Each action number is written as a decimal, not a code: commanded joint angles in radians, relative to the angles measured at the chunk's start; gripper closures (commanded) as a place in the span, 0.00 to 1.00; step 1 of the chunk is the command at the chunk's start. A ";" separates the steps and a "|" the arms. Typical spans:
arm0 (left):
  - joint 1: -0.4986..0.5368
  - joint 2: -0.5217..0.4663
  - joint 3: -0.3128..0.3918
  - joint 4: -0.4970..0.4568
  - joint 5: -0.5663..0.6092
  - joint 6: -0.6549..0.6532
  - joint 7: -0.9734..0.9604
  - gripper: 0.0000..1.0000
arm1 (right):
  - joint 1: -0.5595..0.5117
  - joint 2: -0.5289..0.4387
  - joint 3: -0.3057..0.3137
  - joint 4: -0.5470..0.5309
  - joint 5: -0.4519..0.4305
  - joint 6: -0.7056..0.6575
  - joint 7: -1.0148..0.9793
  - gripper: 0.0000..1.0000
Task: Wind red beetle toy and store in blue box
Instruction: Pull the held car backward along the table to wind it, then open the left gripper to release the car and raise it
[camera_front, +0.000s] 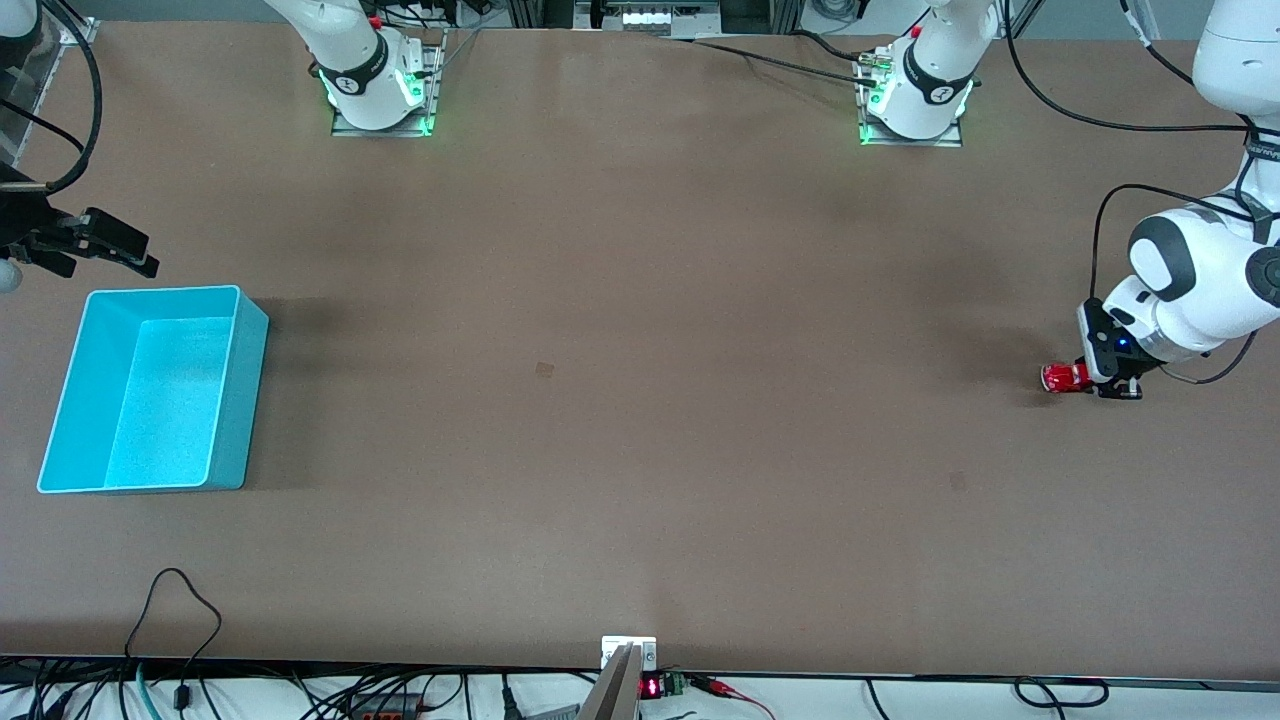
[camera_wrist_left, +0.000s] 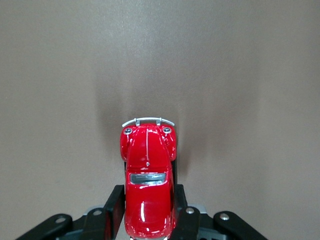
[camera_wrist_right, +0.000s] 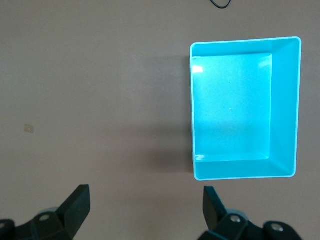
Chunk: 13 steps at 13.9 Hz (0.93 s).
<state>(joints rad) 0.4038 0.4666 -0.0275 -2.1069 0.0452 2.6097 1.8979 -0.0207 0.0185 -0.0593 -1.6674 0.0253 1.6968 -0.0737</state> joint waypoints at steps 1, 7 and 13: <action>0.016 0.020 -0.011 0.019 0.015 0.001 0.021 0.00 | 0.002 -0.009 0.006 -0.006 -0.015 -0.009 0.015 0.00; 0.015 -0.011 -0.011 0.084 0.015 -0.161 0.012 0.00 | 0.002 -0.009 0.004 -0.006 -0.013 -0.009 0.015 0.00; 0.020 -0.104 0.001 0.085 0.013 -0.313 -0.069 0.00 | 0.002 -0.009 0.004 -0.006 -0.013 -0.009 0.015 0.00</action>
<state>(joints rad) 0.4117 0.4111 -0.0254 -2.0154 0.0452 2.3495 1.8637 -0.0206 0.0185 -0.0589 -1.6674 0.0253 1.6954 -0.0737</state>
